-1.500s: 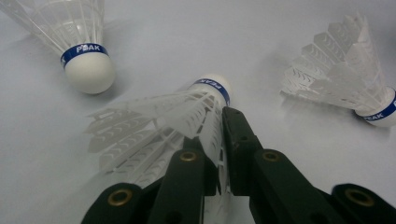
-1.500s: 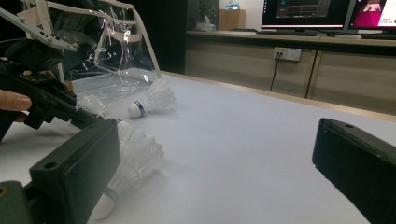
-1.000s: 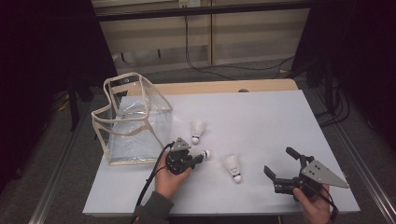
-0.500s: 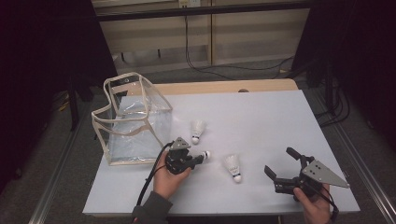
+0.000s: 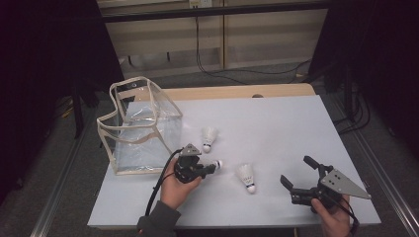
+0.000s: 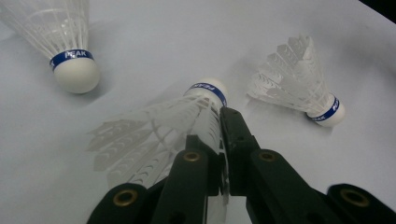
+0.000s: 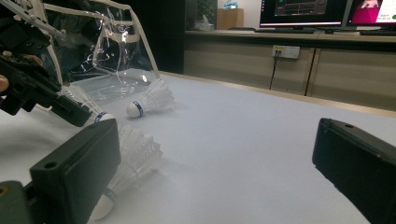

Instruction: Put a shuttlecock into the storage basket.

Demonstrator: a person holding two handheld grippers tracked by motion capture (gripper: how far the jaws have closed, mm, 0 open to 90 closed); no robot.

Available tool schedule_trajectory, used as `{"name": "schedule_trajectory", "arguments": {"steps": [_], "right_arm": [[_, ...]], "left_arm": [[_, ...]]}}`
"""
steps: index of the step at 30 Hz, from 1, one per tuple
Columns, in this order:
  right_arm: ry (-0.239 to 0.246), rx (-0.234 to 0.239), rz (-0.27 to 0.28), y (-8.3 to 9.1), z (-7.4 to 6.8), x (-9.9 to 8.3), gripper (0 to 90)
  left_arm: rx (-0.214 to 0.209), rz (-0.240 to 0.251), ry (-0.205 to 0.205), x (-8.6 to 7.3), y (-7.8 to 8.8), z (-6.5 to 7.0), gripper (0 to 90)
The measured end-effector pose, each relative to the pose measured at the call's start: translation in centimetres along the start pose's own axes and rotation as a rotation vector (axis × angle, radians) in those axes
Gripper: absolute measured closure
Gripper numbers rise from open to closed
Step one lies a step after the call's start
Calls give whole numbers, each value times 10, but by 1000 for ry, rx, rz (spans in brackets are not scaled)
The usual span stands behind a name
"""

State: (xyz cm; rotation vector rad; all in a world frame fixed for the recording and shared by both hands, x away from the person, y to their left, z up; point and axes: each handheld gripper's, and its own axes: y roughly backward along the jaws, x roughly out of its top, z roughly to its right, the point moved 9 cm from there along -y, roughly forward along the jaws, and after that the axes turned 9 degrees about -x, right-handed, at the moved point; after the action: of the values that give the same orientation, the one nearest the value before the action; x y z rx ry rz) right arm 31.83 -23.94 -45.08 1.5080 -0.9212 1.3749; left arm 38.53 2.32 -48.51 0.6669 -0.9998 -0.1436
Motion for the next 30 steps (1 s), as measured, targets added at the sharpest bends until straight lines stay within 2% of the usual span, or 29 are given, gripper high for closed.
{"name": "schedule_trajectory", "arguments": {"steps": [10,30], "right_arm": [[3,1,0,1,0,0,11],[-1,1,2,1,-1,1,11]], "left_arm": [[-20,-22,24,4,5,1,880],[-46,-56,30,24,18,5,882]]}}
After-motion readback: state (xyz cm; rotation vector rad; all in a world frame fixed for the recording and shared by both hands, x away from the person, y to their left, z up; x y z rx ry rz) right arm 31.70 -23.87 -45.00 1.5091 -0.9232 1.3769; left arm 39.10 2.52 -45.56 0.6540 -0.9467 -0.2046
